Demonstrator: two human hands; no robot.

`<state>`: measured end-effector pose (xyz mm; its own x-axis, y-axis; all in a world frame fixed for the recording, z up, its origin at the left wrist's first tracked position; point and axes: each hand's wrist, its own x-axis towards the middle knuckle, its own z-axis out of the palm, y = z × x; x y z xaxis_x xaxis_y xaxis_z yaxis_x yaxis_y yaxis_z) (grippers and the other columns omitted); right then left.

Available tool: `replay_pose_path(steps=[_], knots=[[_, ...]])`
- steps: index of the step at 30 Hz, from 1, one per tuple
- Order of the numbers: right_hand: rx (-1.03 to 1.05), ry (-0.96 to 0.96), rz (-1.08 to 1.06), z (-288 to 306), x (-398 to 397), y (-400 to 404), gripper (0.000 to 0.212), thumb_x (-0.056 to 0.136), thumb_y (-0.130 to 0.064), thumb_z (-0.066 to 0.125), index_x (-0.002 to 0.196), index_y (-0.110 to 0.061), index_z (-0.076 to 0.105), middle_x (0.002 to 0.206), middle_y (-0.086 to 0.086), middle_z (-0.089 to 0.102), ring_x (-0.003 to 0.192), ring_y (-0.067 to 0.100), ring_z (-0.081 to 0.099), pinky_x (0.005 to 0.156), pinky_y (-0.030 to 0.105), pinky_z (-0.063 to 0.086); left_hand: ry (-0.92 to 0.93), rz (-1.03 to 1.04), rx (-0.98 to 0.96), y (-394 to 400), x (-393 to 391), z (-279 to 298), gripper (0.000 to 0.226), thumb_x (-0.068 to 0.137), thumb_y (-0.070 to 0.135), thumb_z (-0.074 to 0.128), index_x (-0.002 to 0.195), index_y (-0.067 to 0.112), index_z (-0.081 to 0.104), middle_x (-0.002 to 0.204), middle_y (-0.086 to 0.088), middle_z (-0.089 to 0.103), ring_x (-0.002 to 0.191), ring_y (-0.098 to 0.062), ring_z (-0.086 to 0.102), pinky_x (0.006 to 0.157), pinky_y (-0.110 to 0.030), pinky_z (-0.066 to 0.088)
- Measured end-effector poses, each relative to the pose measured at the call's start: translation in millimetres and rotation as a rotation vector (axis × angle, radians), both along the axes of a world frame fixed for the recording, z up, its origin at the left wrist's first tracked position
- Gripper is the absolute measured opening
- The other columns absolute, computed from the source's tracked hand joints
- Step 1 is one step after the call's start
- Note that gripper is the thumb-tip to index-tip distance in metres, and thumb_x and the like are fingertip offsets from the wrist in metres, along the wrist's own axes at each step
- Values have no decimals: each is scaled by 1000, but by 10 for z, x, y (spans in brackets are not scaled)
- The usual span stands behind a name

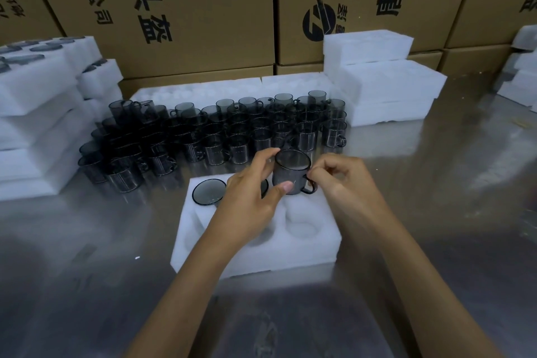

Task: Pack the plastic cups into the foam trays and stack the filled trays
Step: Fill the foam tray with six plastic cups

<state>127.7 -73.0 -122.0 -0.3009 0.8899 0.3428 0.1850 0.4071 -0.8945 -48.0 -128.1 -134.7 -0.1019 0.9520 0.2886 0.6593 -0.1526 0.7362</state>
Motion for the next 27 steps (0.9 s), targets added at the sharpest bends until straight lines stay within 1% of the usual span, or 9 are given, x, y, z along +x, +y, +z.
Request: replay_pose_path(steps=[2,4,8,13,18,21,23,25,27], knots=[[3,-7,-30,-16,-1,14,23,85,0,63,62,-4,60,68,-4,52,74,9,47,69,20,36,47,5,-7,14,3,4,57,96,39,60,146,39,33,141,3,58,140,-12,41,115,-41,33],[-6,-12,-52,-31,5,34,24,84,-1,64,61,-5,60,69,-14,50,79,9,47,73,19,35,85,8,-13,20,8,8,58,97,40,57,147,39,29,140,2,59,140,-19,41,114,-46,33],[-35,-4,-36,-64,17,70,25,83,0,65,60,-6,59,69,-15,50,75,6,47,72,16,35,192,24,-13,38,35,0,57,99,40,54,147,38,24,143,10,55,137,-20,43,114,-42,29],[-8,65,-92,-78,-19,87,12,86,-4,62,75,-8,65,84,9,61,75,9,52,72,23,41,211,27,-32,45,37,6,56,98,44,53,146,37,23,148,8,50,141,-20,39,116,-41,25],[-78,68,11,-102,-27,86,25,95,-11,61,111,-26,73,112,-12,69,105,-1,62,88,14,45,292,51,-88,7,48,-8,56,98,50,46,148,40,21,150,8,45,142,-26,31,114,-39,24],[-145,83,37,-100,-17,92,27,95,-7,59,112,-21,73,114,-7,71,111,5,63,98,22,47,308,59,-97,-9,61,-1,55,98,56,37,149,41,23,152,9,41,143,-25,28,116,-39,22],[-164,96,50,-94,9,95,26,94,-8,60,112,-22,74,111,-10,71,109,3,63,95,20,47,264,73,-93,-18,72,14,54,99,58,31,149,40,28,154,7,39,146,-20,24,116,-36,18],[-175,77,70,-102,27,103,25,94,-14,64,112,-28,74,109,-15,70,109,-1,62,93,16,45,274,103,-61,-25,80,22,51,101,54,29,148,37,35,150,4,46,147,-13,22,116,-34,13],[-191,46,91,-127,38,120,23,94,-18,66,111,-32,74,113,-17,69,117,1,58,101,21,43,351,156,-22,-23,78,23,47,103,49,30,146,34,43,145,6,53,147,-11,21,117,-37,11]])
